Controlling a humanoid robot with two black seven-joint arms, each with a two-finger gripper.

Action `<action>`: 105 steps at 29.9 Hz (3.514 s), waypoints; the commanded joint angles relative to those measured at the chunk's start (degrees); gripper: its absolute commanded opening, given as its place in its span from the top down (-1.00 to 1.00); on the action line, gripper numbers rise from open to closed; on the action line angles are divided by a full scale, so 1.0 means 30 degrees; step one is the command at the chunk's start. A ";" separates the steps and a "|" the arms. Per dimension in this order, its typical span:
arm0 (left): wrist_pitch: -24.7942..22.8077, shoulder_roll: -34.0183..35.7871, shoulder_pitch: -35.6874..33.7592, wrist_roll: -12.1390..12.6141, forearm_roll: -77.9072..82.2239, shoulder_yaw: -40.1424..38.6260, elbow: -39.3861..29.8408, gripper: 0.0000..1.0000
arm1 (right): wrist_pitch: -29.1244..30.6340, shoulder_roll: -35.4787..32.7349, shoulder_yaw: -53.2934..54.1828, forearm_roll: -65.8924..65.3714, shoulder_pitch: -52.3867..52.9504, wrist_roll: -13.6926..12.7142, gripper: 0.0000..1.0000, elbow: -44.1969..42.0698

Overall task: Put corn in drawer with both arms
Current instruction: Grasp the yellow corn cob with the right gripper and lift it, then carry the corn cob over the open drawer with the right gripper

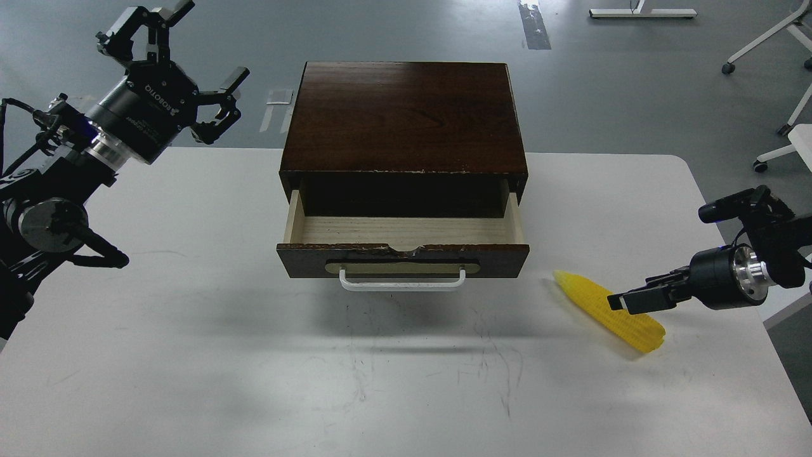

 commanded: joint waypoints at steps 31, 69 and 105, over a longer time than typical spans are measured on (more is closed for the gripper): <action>0.0001 0.0076 0.0000 0.0000 0.0000 -0.0321 0.0001 -0.96 | -0.0002 0.2465 -0.2982 -0.0029 0.1517 0.0001 -0.95 -0.1697; 0.0001 0.0135 0.0000 0.0000 -0.0030 -0.0555 0.0001 -0.96 | -0.0002 0.0678 -0.3745 0.0029 1.0882 0.0001 0.95 0.0879; 0.0031 0.0925 0.0000 0.0000 -0.0030 -0.0702 -0.0029 -0.96 | -0.6933 1.3305 -1.0630 -0.0204 1.5258 0.0001 0.85 -0.0496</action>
